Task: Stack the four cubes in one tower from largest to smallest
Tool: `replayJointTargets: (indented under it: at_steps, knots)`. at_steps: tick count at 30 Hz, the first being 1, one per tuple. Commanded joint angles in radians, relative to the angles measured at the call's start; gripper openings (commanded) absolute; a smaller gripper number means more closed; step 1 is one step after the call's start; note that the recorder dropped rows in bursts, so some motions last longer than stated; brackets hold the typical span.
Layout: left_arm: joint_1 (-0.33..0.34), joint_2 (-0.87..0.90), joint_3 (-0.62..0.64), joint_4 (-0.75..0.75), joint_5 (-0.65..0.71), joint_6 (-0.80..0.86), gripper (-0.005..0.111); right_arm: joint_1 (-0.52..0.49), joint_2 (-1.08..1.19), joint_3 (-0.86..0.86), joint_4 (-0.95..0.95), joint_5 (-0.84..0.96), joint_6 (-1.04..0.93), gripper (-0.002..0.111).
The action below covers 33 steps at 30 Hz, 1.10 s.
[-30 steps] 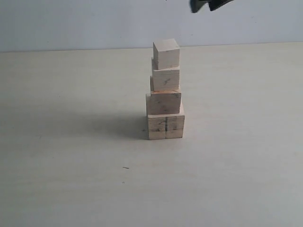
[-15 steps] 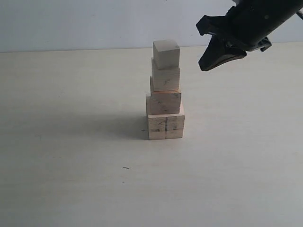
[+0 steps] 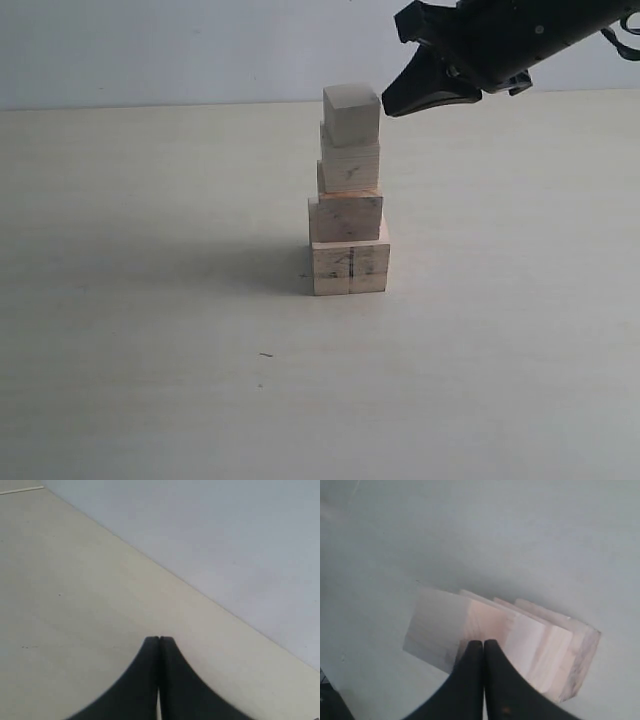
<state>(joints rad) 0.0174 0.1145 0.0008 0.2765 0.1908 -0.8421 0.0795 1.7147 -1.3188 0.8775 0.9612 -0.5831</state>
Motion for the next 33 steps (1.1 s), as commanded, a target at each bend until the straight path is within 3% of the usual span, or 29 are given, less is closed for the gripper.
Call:
replayJointTargets:
  at_steps: [1,24,33]
  knots:
    - [-0.004,-0.007,-0.001,0.004,-0.005,0.002,0.000,-0.004,-0.003,0.005,0.029,-0.012,-0.026,0.000]
    - [-0.004,-0.007,-0.001,0.004,-0.005,0.002,0.000,-0.004,-0.001,0.005,0.029,0.083,-0.024,0.000]
    - [-0.004,-0.007,-0.001,0.004,-0.005,0.002,0.000,-0.004,-0.005,0.005,-0.092,-0.087,0.071,0.000]
